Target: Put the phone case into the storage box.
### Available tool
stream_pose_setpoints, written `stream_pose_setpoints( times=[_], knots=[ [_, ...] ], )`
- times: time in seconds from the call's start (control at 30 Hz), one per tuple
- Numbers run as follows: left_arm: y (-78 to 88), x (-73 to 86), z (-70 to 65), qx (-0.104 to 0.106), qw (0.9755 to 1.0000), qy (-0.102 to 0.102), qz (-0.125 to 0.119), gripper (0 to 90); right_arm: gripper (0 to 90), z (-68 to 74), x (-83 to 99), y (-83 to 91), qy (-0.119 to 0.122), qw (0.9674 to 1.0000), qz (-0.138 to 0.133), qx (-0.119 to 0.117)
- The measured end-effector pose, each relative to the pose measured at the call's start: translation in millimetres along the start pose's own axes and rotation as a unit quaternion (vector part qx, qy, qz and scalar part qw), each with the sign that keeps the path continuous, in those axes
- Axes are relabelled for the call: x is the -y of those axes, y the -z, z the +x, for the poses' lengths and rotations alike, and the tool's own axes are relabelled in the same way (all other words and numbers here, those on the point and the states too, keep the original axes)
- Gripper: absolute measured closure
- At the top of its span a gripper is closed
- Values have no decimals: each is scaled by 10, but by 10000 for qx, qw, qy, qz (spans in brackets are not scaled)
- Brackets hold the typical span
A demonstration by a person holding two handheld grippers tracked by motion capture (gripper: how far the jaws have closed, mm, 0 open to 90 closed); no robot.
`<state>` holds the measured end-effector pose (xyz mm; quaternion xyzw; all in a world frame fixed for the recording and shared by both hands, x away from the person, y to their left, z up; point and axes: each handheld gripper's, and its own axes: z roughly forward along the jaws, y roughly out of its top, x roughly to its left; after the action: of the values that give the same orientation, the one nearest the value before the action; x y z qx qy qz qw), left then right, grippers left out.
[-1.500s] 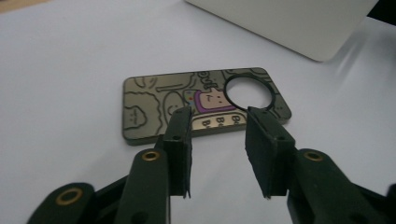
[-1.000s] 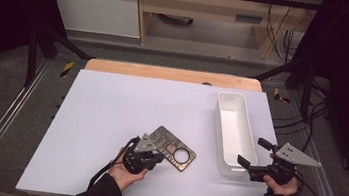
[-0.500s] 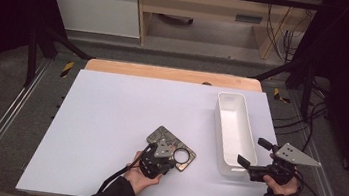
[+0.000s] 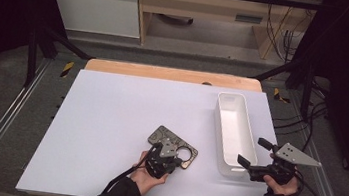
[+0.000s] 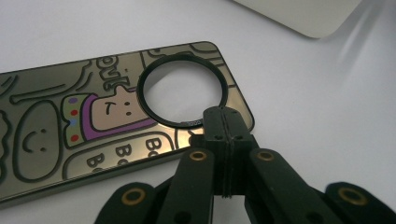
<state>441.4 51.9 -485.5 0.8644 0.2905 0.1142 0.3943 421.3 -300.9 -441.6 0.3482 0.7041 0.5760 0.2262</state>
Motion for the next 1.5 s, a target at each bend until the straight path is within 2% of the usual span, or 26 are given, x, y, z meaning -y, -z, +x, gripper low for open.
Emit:
stream_pose_setpoints(
  times=[0.13, 0.2, 0.3, 0.4, 0.43, 0.5, 0.53, 0.57, 0.63, 0.67, 0.77, 0.83, 0.97, 1.0, 1.17, 1.37, 1.4, 1.5],
  knots=[
    [16, -5, 7, 2, 10000, -45, -27, 890, 4, 2, 2, -4, 3, 10000, 8, -7],
    [91, -40, 46, -2, 9999, -50, -151, 891, 4, 3, 1, -3, 2, 10000, 5, -9],
    [155, -70, 92, -24, 9998, -64, -204, 891, 4, 0, 0, 0, 1, 10000, -4, -7],
    [264, -123, 185, -65, 9996, -87, -258, 891, 4, 0, -2, 5, 9, 10000, -21, -6],
    [338, -154, 259, -78, 9994, -57, -333, 891, 4, 0, -2, 4, 21, 10000, -21, -3],
    [373, -167, 296, -102, 9993, -28, -362, 890, 4, 0, -1, 3, 23, 10000, -17, -4],
    [432, -199, 372, -115, 9993, -17, -343, 890, 4, 4, 1, -1, 14, 10000, 5, 5],
    [432, -199, 372, -115, 9993, -17, -343, 890, 4, 4, 1, -1, 14, 10000, 5, 5],
    [500, -247, 488, -169, 9990, 58, -399, 888, 4, 5, 3, -4, 26, 10000, 11, -4],
    [500, -247, 488, -169, 9990, 58, -399, 889, 4, 6, 4, -5, 28, 10000, 15, 0],
    [522, -291, 625, -237, 9987, 169, -415, 888, 4, 6, 4, -4, 30, 10000, 15, -5],
    [520, -311, 714, -284, 9984, 238, -435, 889, 4, 4, 4, -3, 24, 10000, 8, -1],
    [488, -363, 842, -443, 9982, 212, -337, 891, 4, 0, 6, -1, 26, 10000, 12, 4],
    [467, -386, 891, -459, 9979, 273, -369, 892, 4, 2, 7, -2, 25, 10000, 16, 6],
    [385, -438, 971, -522, 9976, 344, -290, 891, 4, 3, 8, -6, 25, 10000, 25, 2],
    [199, -491, 1061, -649, 9967, 434, -211, 891, 4, 0, 8, -5, 27, 10000, 21, -2],
    [131, -495, 1082, -681, 9965, 463, -158, 891, 4, 0, 8, -6, 26, 10000, 24, -5],
    [65, -497, 1097, -694, 9964, 481, -59, 888, 4, 2, 9, -9, 21, 10000, 28, -8]
  ],
)
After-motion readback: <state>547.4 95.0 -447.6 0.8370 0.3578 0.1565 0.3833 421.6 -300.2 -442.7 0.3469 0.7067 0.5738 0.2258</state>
